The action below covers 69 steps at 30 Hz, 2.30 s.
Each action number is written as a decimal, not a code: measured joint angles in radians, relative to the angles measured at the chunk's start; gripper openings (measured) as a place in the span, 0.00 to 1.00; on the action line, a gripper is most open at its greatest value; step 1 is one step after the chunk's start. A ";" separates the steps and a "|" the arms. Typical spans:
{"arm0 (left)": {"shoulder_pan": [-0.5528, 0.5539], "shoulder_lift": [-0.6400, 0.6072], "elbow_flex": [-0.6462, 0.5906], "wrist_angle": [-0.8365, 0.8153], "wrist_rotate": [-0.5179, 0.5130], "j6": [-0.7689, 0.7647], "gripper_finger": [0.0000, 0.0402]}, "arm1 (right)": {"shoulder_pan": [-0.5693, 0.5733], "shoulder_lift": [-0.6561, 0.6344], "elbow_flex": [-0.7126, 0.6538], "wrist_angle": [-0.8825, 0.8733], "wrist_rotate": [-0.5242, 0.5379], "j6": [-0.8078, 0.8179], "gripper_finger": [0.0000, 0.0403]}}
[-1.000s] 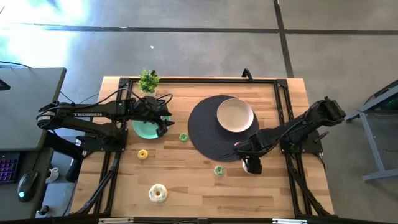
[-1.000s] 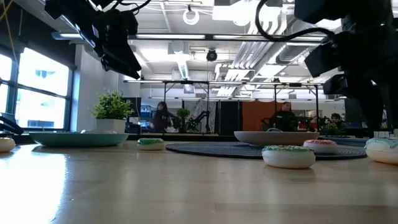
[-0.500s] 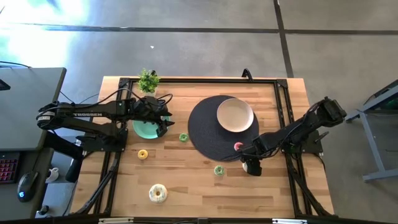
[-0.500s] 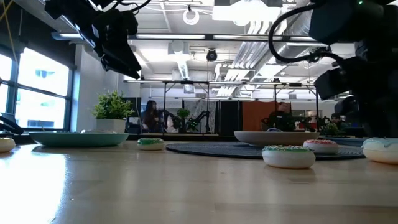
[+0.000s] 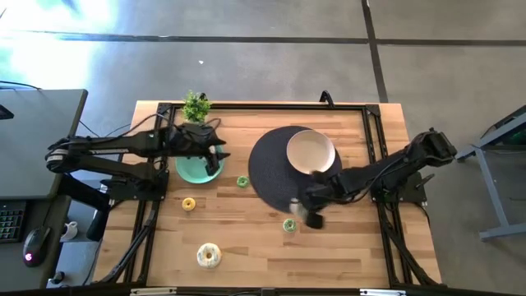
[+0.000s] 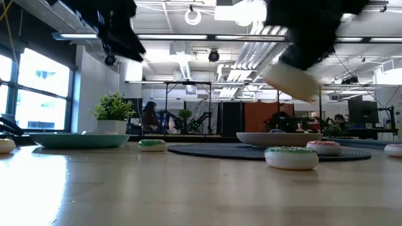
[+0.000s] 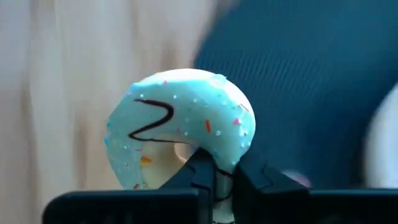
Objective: Pick & Place donuts
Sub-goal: Put the blue donut into the green plate, then put the white donut into the green plate
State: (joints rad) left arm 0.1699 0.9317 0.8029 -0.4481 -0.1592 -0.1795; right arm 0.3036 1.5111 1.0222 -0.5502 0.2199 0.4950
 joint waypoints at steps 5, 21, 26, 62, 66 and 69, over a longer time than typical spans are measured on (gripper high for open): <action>0.000 -0.059 0.182 -0.191 -0.135 0.079 0.55 | -0.072 0.074 0.010 0.677 0.389 -0.249 0.10; 0.000 -0.163 0.364 -0.382 -0.165 0.096 0.55 | -0.404 0.813 0.711 0.748 -0.046 -0.270 0.06; 0.000 -0.162 0.363 -0.441 -0.164 0.085 0.55 | -0.430 0.944 0.942 0.533 -0.110 -0.239 0.06; 0.000 -0.162 0.049 -0.561 -0.139 -0.292 0.55 | -0.437 0.927 1.047 0.360 -0.206 -0.406 0.42; 0.000 -0.161 -0.031 -0.512 -0.090 -0.307 0.55 | -0.437 0.930 1.047 0.335 -0.263 -0.408 0.41; 0.000 -0.162 -0.049 -0.480 0.055 -0.251 0.55 | -0.433 0.913 1.047 0.299 -0.265 -0.466 0.40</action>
State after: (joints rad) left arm 0.1696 0.7700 0.7534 -0.9279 -0.1044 -0.4306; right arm -0.1296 2.4245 2.0689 -0.2515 -0.0454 0.0294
